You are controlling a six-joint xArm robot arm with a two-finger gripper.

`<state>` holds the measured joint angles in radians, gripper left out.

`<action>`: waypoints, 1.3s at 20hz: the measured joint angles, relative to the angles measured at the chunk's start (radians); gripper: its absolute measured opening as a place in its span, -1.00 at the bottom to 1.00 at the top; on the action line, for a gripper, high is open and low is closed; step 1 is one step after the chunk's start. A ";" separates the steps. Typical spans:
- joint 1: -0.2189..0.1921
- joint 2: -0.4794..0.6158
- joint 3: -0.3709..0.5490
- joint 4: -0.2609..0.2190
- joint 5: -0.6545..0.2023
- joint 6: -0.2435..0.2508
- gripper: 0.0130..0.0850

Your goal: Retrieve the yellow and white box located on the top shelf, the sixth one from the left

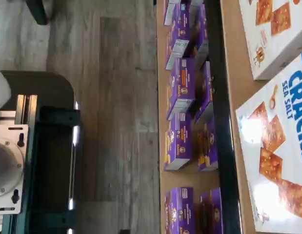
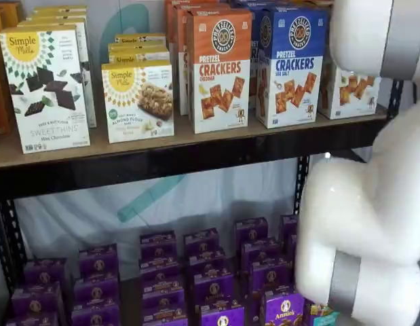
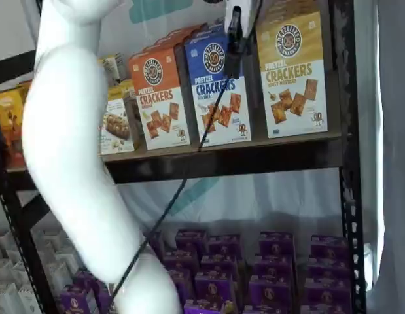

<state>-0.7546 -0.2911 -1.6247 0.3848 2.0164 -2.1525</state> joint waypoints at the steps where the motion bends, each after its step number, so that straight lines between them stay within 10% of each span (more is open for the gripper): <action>1: 0.008 0.006 -0.010 -0.017 0.010 0.000 1.00; 3: 0.075 0.036 -0.057 -0.143 0.073 0.005 1.00; 8: 0.073 0.009 -0.021 -0.133 0.044 0.008 1.00; 20: -0.064 0.043 -0.096 0.145 0.021 0.040 1.00; 26: -0.089 -0.016 -0.006 0.252 -0.176 0.036 1.00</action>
<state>-0.8434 -0.3071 -1.6308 0.6367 1.8405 -2.1166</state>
